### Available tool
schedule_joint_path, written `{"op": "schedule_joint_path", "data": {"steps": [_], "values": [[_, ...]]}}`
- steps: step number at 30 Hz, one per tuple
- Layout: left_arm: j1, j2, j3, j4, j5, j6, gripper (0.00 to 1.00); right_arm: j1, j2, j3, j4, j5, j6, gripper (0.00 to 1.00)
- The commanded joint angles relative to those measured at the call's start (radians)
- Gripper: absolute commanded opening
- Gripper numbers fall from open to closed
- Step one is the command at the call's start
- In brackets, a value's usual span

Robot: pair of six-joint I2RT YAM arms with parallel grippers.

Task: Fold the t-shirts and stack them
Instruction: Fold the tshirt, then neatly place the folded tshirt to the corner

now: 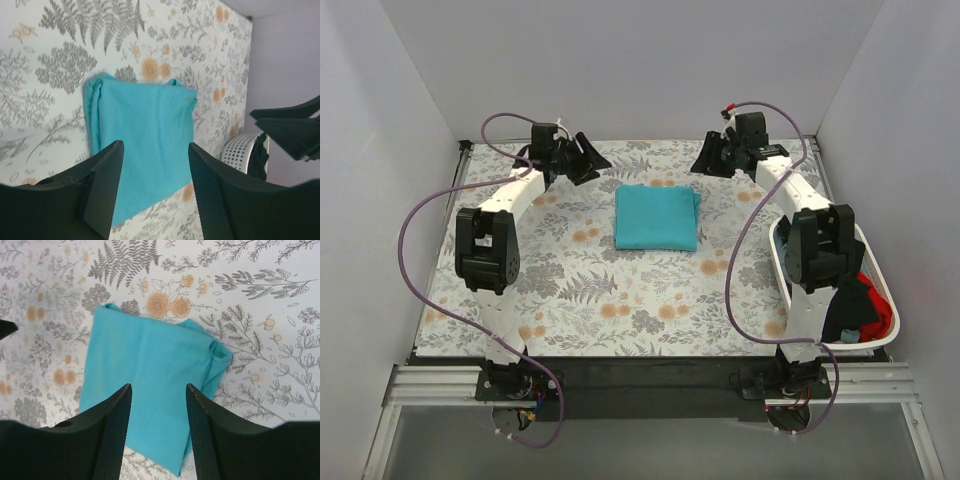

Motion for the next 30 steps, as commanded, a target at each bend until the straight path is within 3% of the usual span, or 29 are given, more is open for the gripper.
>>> {"op": "schedule_joint_path", "data": {"steps": [1, 9, 23, 28, 30], "values": [[-0.007, -0.066, -0.075, -0.104, -0.033, 0.077, 0.55, 0.003, -0.134, -0.097, 0.011, -0.005, -0.008, 0.54], [-0.059, 0.023, -0.031, -0.255, -0.042, 0.196, 0.58, 0.023, -0.291, -0.304, 0.057, -0.016, -0.004, 0.55], [-0.125, 0.188, 0.104, -0.308, -0.119, 0.220, 0.56, 0.045, -0.421, -0.491, 0.094, -0.008, -0.018, 0.55], [-0.154, 0.231, 0.162, -0.357, -0.151, 0.227, 0.49, 0.048, -0.446, -0.525, 0.101, -0.005, -0.020, 0.55], [-0.167, 0.245, 0.171, -0.377, -0.177, 0.226, 0.41, 0.049, -0.458, -0.531, 0.104, -0.005, -0.020, 0.54]]}}
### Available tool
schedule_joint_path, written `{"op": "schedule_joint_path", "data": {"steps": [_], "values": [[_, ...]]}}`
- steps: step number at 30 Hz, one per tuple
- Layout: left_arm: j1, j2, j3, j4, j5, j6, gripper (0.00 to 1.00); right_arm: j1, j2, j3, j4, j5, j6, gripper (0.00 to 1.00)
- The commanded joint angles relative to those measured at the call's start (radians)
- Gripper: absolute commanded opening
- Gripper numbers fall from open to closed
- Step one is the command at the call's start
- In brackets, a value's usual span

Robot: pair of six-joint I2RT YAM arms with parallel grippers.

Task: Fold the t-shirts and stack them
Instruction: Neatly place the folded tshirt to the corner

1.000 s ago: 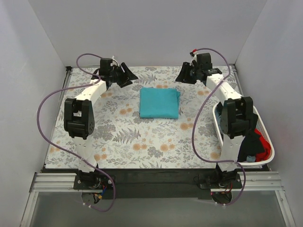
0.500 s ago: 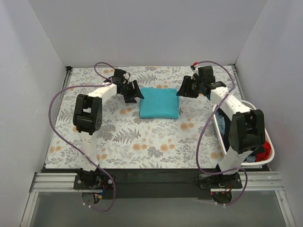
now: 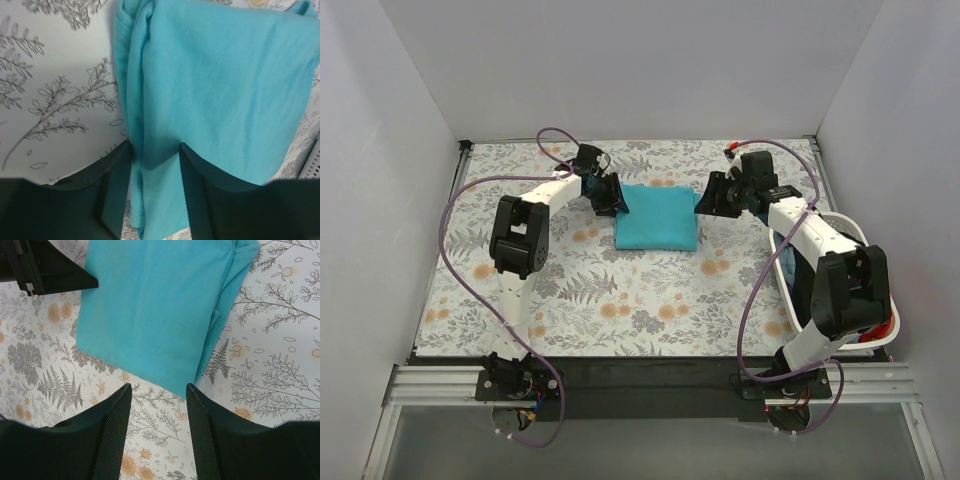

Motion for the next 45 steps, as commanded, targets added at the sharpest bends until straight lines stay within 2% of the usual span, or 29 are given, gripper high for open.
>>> {"op": "schedule_joint_path", "data": {"steps": [1, 4, 6, 7, 9, 14, 19, 25, 31, 36, 43, 45], "values": [[-0.026, 0.013, 0.048, -0.067, -0.059, 0.017, 0.38, 0.005, -0.055, -0.012, 0.038, -0.002, -0.020, 0.54], [-0.034, 0.024, 0.077, -0.102, -0.117, 0.007, 0.27, 0.008, -0.067, -0.018, 0.036, -0.009, -0.020, 0.54], [-0.036, 0.032, 0.097, -0.134, -0.174, 0.009, 0.14, 0.008, -0.078, -0.029, 0.036, -0.013, -0.017, 0.54], [-0.036, 0.035, 0.108, -0.145, -0.203, 0.020, 0.11, 0.010, -0.090, -0.040, 0.036, -0.013, -0.017, 0.53], [-0.036, 0.055, 0.174, -0.207, -0.331, 0.029, 0.00, 0.015, -0.105, -0.055, 0.038, -0.008, -0.014, 0.53], [-0.028, 0.133, 0.304, -0.301, -0.583, 0.105, 0.00, 0.021, -0.165, -0.106, 0.038, -0.005, -0.017, 0.52], [0.026, 0.138, 0.304, -0.243, -0.703, 0.182, 0.00, 0.025, -0.214, -0.149, 0.038, 0.000, -0.024, 0.52], [0.122, 0.156, 0.329, -0.188, -0.733, 0.286, 0.00, 0.041, -0.239, -0.181, 0.038, -0.014, -0.023, 0.51], [0.193, 0.142, 0.263, -0.001, -0.766, 0.464, 0.00, 0.054, -0.254, -0.186, 0.036, -0.014, -0.023, 0.50], [0.254, 0.214, 0.376, 0.015, -0.779, 0.511, 0.00, 0.065, -0.264, -0.193, 0.035, -0.016, -0.020, 0.49], [0.302, 0.277, 0.447, 0.120, -0.812, 0.609, 0.00, 0.082, -0.323, -0.271, 0.035, 0.017, -0.012, 0.47], [0.346, 0.297, 0.464, 0.134, -0.806, 0.616, 0.00, 0.085, -0.343, -0.308, 0.041, 0.015, -0.006, 0.47]]}}
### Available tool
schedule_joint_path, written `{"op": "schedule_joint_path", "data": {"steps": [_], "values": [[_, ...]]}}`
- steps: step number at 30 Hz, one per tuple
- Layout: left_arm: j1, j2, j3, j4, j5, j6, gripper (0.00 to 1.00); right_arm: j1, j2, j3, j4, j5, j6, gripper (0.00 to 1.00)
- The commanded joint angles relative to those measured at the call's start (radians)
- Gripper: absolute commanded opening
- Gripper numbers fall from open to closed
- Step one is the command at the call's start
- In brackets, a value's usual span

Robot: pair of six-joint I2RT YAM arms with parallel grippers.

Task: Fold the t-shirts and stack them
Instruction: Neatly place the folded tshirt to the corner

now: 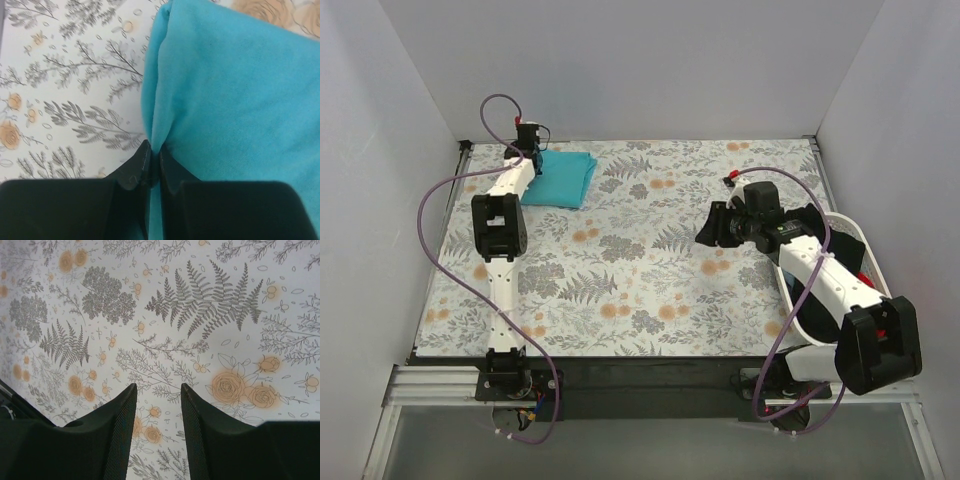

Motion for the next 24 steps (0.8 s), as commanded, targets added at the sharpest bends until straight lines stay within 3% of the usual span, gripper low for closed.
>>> {"op": "schedule_joint_path", "data": {"steps": [1, 11, 24], "values": [[0.066, 0.021, 0.048, 0.059, -0.033, 0.061, 0.00, 0.013, -0.062, -0.050, 0.026, 0.010, 0.007, 0.47], [0.130, 0.054, 0.069, 0.162, -0.053, 0.119, 0.00, 0.020, -0.094, -0.136, 0.026, 0.001, 0.007, 0.49], [0.211, 0.145, 0.227, 0.116, 0.010, 0.076, 0.00, 0.038, -0.012, -0.080, 0.020, -0.004, 0.004, 0.48]]}}
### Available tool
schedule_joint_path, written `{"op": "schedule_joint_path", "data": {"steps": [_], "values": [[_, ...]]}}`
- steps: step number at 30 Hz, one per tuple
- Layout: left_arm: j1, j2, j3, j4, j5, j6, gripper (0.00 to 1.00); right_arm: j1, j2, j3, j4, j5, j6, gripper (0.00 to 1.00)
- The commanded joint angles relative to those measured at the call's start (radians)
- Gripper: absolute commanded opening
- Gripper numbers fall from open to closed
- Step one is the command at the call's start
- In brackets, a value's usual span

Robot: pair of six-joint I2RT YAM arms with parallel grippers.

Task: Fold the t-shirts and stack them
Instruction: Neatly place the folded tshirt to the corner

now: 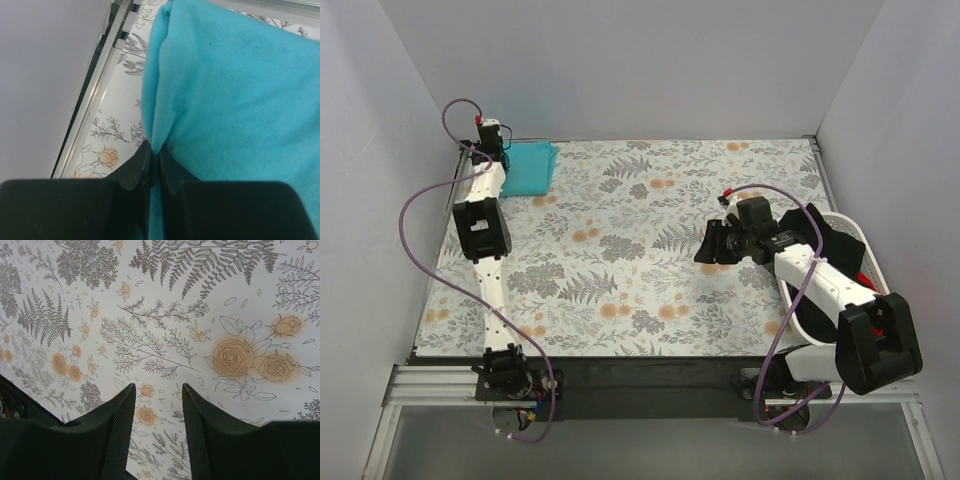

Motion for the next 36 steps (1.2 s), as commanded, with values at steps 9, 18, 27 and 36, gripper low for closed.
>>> {"op": "schedule_joint_path", "data": {"steps": [9, 18, 27, 36], "values": [[0.071, 0.020, 0.117, -0.051, 0.071, -0.049, 0.00, 0.022, 0.035, 0.069, 0.011, 0.000, -0.012, 0.48], [0.092, 0.027, 0.166, -0.060, 0.142, -0.079, 0.00, 0.039, 0.066, 0.093, 0.005, 0.006, -0.016, 0.48], [0.092, 0.034, 0.211, -0.068, 0.159, -0.142, 0.14, 0.051, 0.081, 0.107, 0.003, 0.017, -0.020, 0.48], [0.089, -0.126, 0.072, -0.057, 0.104, -0.263, 0.51, 0.066, 0.045, 0.116, -0.008, 0.032, -0.020, 0.54]]}}
